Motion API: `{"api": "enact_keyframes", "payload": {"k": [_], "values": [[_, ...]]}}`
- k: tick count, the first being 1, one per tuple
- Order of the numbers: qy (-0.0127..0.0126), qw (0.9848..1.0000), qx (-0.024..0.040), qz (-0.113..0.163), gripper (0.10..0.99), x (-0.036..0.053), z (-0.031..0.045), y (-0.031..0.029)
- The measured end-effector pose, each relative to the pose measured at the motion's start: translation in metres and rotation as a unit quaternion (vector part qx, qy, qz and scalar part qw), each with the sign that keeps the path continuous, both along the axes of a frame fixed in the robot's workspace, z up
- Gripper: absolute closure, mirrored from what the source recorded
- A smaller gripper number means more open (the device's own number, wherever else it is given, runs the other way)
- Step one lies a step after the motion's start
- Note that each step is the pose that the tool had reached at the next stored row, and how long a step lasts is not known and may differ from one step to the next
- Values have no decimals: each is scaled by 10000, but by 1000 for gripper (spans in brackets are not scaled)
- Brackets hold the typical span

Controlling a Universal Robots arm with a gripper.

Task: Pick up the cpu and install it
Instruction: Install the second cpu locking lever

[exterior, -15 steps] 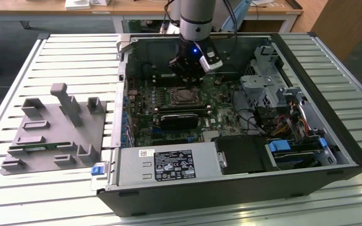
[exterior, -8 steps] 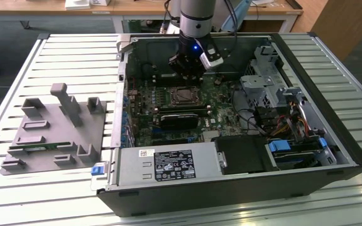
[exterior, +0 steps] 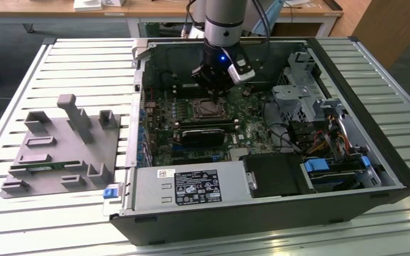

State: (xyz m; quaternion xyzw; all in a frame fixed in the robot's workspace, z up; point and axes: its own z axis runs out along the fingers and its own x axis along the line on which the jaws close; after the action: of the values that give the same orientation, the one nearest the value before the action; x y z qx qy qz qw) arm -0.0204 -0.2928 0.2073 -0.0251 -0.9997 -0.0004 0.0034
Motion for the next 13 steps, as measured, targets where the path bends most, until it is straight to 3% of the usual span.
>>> {"api": "enact_keyframes", "payload": {"k": [13], "values": [[0, 10000, 0, 0, 980, 0, 0, -29]]}}
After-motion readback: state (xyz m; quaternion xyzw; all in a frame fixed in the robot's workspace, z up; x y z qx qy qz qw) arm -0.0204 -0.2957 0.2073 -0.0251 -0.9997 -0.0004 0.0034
